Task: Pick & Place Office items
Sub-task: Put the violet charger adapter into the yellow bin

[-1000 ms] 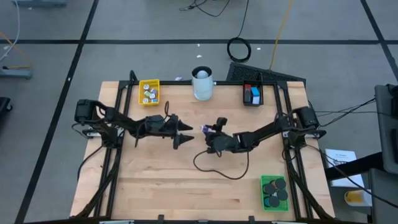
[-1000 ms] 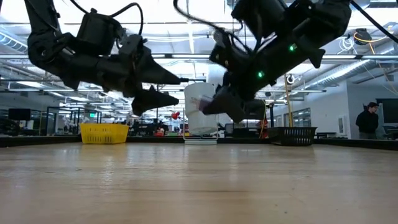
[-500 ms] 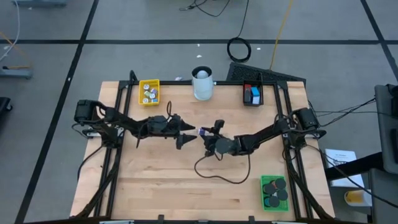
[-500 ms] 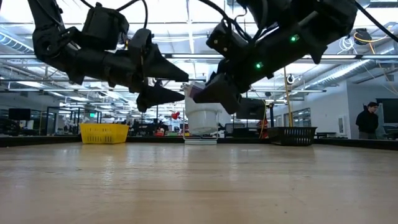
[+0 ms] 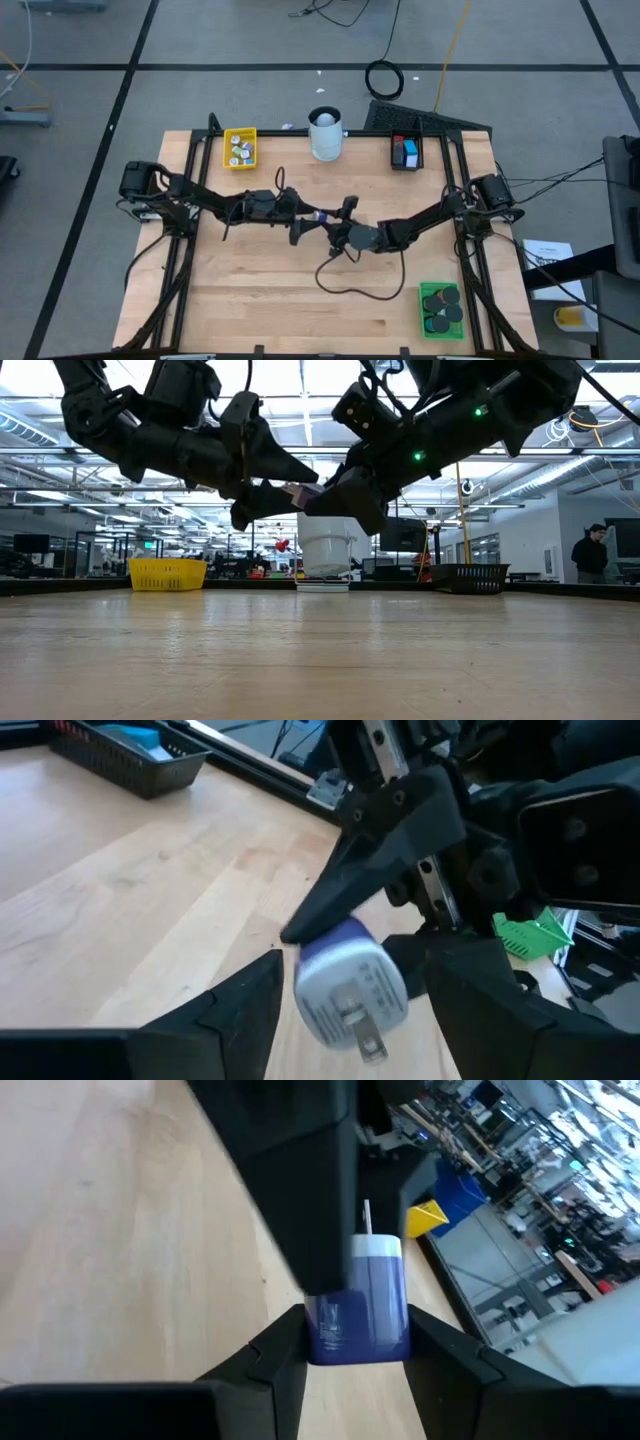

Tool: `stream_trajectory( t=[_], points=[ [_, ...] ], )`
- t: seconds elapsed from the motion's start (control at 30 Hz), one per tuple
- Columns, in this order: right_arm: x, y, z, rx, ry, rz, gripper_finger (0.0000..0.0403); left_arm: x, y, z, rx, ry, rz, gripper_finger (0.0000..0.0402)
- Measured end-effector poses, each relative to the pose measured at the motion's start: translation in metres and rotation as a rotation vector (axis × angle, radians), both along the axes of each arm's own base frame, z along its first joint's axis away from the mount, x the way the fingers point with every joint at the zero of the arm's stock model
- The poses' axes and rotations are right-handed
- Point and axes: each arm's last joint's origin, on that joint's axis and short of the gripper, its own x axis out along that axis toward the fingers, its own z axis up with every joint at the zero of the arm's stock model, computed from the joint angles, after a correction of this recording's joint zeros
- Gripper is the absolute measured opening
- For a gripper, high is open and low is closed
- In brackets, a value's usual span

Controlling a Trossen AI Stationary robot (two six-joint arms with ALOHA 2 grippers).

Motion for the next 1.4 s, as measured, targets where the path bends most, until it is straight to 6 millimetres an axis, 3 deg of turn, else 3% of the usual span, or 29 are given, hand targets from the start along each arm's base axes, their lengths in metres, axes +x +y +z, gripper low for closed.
stream_trajectory(
  t=[0.4, 0.7, 1.0, 1.13, 1.27, 1.4],
  points=[
    [0.001, 0.002, 0.003, -0.033, -0.019, -0.001, 0.0134, 0.0, 0.0, -0.001, -0.009, 0.006, -0.018, 0.0166],
    [0.0, 0.004, 0.004, -0.047, -0.014, 0.007, 0.0139, 0.0, 0.0, 0.0, -0.008, -0.003, -0.019, 0.0162],
    [0.0, 0.005, 0.004, -0.034, -0.022, 0.013, 0.0207, 0.0, 0.0, 0.001, 0.04, -0.011, -0.022, 0.0149],
    [-0.003, 0.01, 0.004, -0.074, -0.024, -0.063, 0.0244, -0.001, 0.005, 0.0, 0.05, 0.014, -0.009, 0.0149],
    [-0.008, 0.017, 0.007, -0.167, -0.01, -0.19, 0.0274, -0.012, 0.017, 0.005, 0.068, 0.035, 0.026, 0.0149],
    [-0.011, 0.022, 0.007, -0.214, 0.013, -0.22, 0.0284, -0.035, 0.027, 0.021, 0.103, 0.069, 0.067, 0.0148]
  ],
)
